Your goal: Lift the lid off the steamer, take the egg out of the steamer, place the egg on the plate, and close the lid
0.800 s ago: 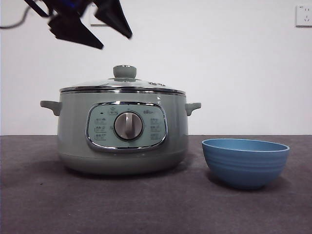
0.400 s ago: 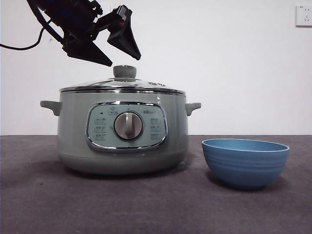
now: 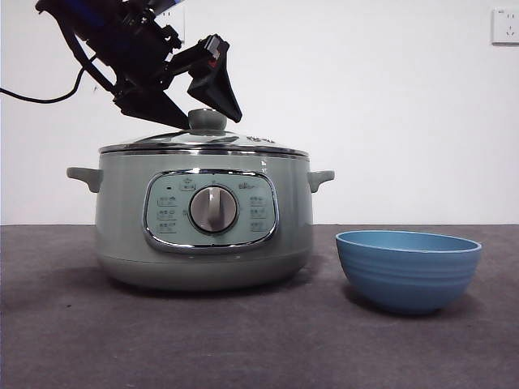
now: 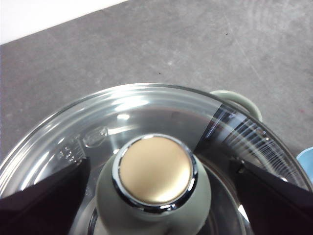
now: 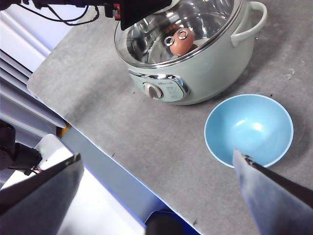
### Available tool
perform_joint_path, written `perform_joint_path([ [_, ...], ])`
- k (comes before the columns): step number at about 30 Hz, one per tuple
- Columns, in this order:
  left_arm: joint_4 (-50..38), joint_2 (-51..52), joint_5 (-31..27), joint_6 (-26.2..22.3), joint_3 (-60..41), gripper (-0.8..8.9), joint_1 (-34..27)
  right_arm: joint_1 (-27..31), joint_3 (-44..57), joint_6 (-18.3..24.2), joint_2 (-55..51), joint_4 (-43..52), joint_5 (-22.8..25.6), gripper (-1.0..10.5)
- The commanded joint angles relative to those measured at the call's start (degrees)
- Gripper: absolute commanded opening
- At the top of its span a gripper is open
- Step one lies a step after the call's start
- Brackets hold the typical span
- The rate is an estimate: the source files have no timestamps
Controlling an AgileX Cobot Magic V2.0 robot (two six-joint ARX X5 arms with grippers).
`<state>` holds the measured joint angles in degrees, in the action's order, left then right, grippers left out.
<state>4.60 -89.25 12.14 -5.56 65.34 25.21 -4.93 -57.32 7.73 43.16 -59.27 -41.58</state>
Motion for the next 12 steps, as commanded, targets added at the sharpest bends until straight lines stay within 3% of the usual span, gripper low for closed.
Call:
perform_joint_path([
  [1, -0.24, -0.13, -0.15, -0.46, -0.22, 4.66, 0.26, -0.17, -0.13, -0.37, -0.02, 0.28, -0.09, 5.4],
  [4, -0.17, -0.13, -0.22, -0.46, -0.22, 4.59, 0.26, -0.17, -0.13, -0.39, -0.02, 0.28, -0.09, 5.4],
  [10, -0.22, -0.13, -0.09, -0.44, -0.22, 1.14, 0.31, -0.17, -0.13, -0.37, -0.02, 0.28, -0.09, 5.4],
  [12, -0.22, -0.13, -0.09, -0.44, -0.22, 1.12, 0.31, -0.17, -0.13, -0.37, -0.02, 0.28, -0.07, 5.4],
])
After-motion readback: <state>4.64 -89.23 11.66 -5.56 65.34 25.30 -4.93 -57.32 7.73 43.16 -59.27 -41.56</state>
